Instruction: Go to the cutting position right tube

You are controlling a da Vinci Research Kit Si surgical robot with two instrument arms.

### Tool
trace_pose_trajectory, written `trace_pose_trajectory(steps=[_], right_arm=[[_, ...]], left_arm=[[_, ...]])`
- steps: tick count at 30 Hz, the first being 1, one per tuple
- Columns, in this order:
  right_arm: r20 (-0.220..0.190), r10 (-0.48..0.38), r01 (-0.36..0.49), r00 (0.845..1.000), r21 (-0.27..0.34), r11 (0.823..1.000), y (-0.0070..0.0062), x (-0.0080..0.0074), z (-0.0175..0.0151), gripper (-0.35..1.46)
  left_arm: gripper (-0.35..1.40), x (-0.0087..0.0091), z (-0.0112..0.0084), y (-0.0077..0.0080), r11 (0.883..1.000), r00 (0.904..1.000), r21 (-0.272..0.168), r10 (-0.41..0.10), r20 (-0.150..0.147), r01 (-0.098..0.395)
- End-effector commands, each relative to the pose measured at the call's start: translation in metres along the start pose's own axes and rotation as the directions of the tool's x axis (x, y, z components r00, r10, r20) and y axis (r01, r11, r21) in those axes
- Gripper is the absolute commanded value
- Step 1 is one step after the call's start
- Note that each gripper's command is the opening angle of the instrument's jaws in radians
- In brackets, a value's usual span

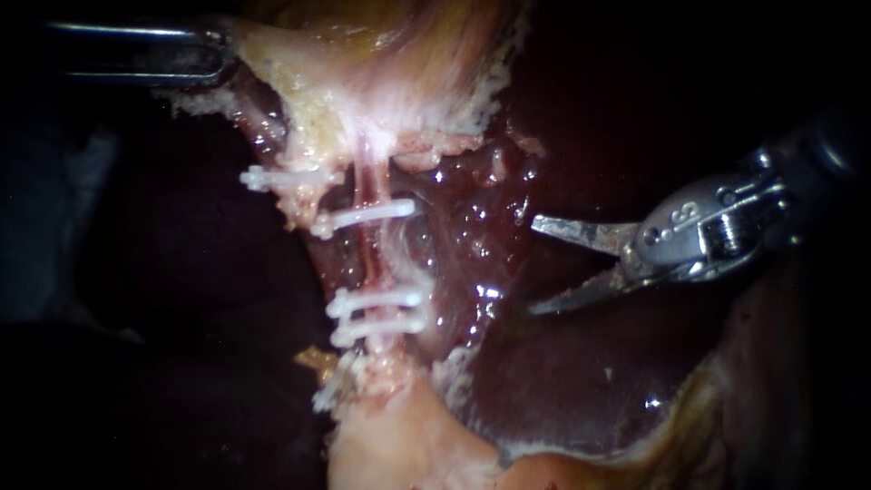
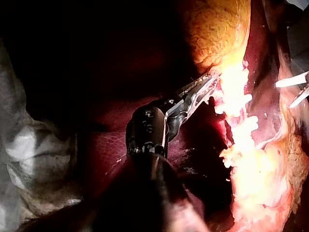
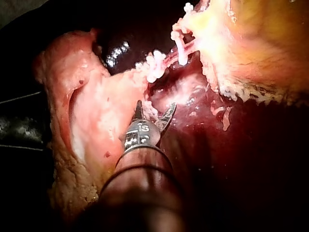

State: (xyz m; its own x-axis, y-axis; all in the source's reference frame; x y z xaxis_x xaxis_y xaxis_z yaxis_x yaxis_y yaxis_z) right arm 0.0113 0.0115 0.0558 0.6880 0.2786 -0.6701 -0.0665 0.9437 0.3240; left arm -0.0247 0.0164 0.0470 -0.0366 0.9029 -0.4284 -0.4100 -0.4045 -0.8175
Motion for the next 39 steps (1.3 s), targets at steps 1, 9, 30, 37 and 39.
trace_pose_trajectory(steps=[1,9,30,37,39], right_arm=[[-0.005,0.020,-0.020,1.000,0.013,1.000,-0.0001,0.0000,0.0003,1.41],[-0.078,0.111,-0.104,0.991,0.088,0.991,-0.0002,-0.0002,0.0032,1.38],[-0.167,0.281,-0.224,0.945,0.296,0.928,0.0004,0.0023,0.0123,1.31],[-0.206,0.300,-0.220,0.931,0.339,0.915,0.0003,0.0034,0.0141,1.33],[-0.221,0.301,-0.211,0.928,0.353,0.911,0.0003,0.0037,0.0144,1.33]], left_arm=[[-0.35,-0.0001,0.0001,-0.0001,1.000,1.0000,0.002,0.001,-0.001,-0.001],[-0.35,-0.0002,0.0001,-0.0001,1.000,1.0000,0.003,0.002,-0.001,-0.002],[-0.35,-0.0004,0.0003,-0.0001,1.000,1.0000,0.004,0.003,-0.002,-0.003],[-0.35,-0.0004,0.0003,-0.0001,1.000,1.0000,0.005,0.003,-0.002,-0.003],[-0.35,-0.0004,0.0003,-0.0001,1.000,1.0000,0.004,0.003,-0.002,-0.003]])
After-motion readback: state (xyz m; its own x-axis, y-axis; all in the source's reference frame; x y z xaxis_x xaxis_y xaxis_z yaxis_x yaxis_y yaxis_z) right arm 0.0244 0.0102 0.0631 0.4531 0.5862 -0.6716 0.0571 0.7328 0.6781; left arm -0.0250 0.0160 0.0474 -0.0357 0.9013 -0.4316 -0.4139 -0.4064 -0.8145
